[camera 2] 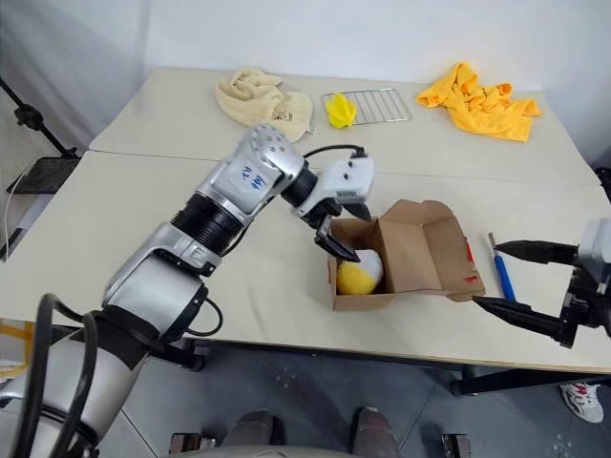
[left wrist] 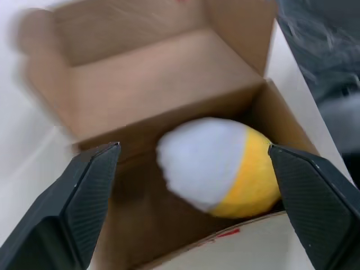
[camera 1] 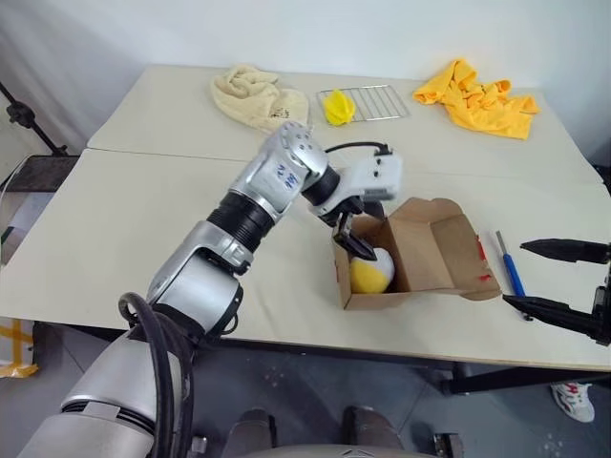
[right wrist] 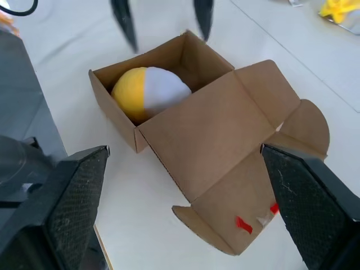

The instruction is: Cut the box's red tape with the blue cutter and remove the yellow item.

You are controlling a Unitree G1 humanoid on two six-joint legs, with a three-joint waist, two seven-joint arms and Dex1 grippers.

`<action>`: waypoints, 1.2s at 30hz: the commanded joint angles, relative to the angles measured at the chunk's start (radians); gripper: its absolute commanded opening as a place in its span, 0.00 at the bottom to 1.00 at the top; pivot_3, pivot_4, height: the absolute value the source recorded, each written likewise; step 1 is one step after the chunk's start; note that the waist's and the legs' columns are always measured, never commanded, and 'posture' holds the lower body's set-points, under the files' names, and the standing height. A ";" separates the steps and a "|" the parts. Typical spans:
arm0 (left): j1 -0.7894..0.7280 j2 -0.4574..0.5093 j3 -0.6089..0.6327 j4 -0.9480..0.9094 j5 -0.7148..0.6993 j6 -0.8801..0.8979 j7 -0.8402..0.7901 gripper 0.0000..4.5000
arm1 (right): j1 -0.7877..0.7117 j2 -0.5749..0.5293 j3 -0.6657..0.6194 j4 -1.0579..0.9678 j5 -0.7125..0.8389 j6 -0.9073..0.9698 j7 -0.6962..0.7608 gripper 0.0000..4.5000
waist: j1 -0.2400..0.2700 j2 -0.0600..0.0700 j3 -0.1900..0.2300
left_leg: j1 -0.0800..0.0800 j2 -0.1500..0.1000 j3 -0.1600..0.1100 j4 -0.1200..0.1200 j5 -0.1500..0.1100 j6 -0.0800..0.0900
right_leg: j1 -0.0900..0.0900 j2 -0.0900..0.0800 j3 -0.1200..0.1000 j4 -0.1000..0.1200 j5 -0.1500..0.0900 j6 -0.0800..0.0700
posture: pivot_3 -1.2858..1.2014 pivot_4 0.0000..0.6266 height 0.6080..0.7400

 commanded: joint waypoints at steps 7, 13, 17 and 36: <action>0.045 -0.084 -0.081 0.038 0.098 -0.083 0.017 1.00 | 0.161 0.145 -0.171 -0.200 0.041 0.023 -0.071 1.00 | 0.000 0.000 0.000 | 0.001 0.000 0.000 0.001 -0.001 0.001 | 0.002 0.000 0.000 -0.002 0.001 0.000 | 0.52 0.24 1.00; 0.060 -0.096 -0.098 0.090 0.146 -0.178 0.031 1.00 | 0.168 0.144 -0.173 -0.207 0.055 0.018 -0.096 1.00 | -0.001 0.000 0.000 | 0.006 0.000 0.000 0.000 -0.001 0.002 | 0.006 0.000 0.001 -0.006 0.001 0.000 | 0.52 0.24 1.00; 0.046 -0.108 -0.069 0.123 0.148 -0.174 0.056 0.91 | 0.163 0.135 -0.176 -0.203 0.065 0.019 -0.105 1.00 | -0.001 0.000 0.000 | 0.008 0.000 0.000 0.000 -0.002 0.004 | 0.008 0.000 0.002 -0.007 0.001 -0.001 | 0.52 0.24 1.00; -0.103 -0.057 0.244 0.049 -0.007 0.025 0.175 0.03 | -0.028 0.018 -0.115 0.005 0.085 -0.027 -0.039 1.00 | -0.001 0.000 0.000 | 0.008 0.000 0.000 0.000 -0.002 0.004 | 0.007 0.000 0.002 -0.006 0.002 0.000 | 0.52 0.24 1.00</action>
